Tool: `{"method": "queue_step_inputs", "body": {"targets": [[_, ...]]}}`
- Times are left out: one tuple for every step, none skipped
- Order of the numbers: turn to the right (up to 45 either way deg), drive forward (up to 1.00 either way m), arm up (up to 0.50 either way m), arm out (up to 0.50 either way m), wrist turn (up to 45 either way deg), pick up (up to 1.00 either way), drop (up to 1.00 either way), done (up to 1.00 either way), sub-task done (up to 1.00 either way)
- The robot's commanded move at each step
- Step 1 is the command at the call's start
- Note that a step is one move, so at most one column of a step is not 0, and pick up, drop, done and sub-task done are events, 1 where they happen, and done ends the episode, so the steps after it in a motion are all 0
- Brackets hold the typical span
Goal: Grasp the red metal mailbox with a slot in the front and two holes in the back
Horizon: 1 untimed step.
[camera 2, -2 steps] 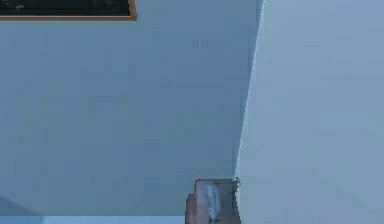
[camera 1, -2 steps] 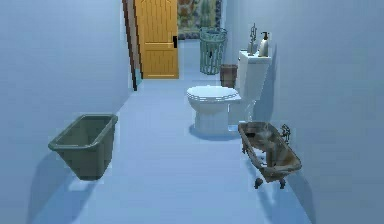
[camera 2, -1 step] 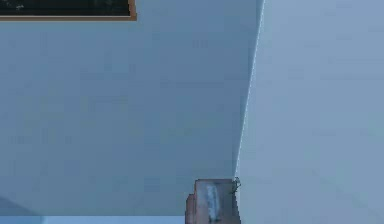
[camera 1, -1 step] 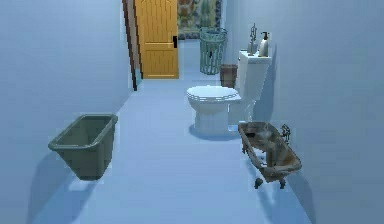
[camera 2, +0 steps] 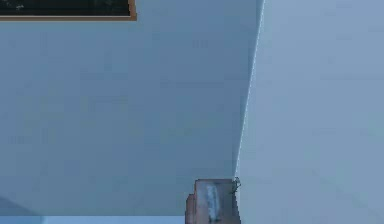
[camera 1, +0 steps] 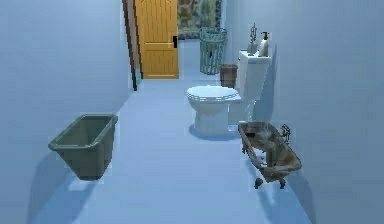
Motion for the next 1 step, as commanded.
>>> {"method": "queue_step_inputs", "body": {"targets": [[0.0,0.00,0.00,0.00,45.0,0.00,0.00,0.00,0.00]]}}
